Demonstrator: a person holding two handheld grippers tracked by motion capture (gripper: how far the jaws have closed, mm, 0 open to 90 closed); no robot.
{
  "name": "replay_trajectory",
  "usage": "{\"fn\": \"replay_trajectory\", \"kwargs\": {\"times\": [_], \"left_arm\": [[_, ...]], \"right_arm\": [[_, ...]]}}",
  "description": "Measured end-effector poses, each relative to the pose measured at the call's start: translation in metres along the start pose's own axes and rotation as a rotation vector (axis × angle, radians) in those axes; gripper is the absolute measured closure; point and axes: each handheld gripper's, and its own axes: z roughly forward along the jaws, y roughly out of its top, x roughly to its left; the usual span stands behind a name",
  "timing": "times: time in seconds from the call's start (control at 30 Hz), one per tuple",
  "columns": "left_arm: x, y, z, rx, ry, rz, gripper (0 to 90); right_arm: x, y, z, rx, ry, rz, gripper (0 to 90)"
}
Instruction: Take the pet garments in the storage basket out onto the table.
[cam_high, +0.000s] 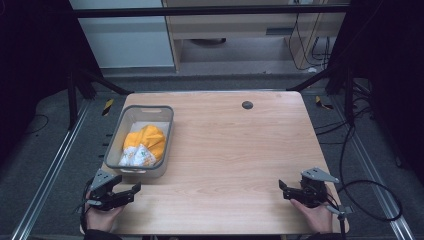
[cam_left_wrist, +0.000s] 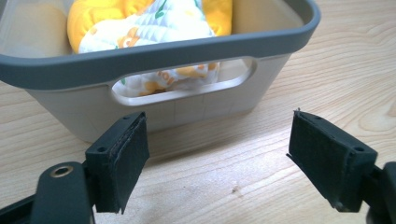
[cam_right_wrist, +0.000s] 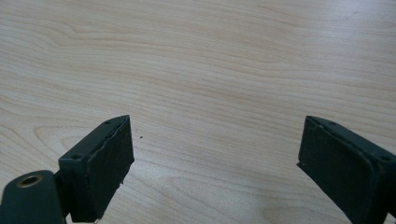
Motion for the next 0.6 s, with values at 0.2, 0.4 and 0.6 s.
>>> {"fn": "replay_trajectory", "kwargs": {"times": [0.2, 0.4, 0.6], "left_arm": [[-0.002, 0.003, -0.005, -0.017, -0.005, -0.004, 19.3], [-0.004, 0.009, -0.012, -0.036, -0.021, -0.004, 19.2], [-0.005, 0.016, -0.021, -0.064, -0.022, -0.005, 19.2]], "right_arm": [[0.001, 0.0, 0.0, 0.004, 0.0, -0.001, 10.3], [0.001, -0.001, 0.001, 0.004, 0.0, -0.016, 10.4], [0.002, -0.001, 0.002, 0.004, -0.002, -0.021, 10.6]]}}
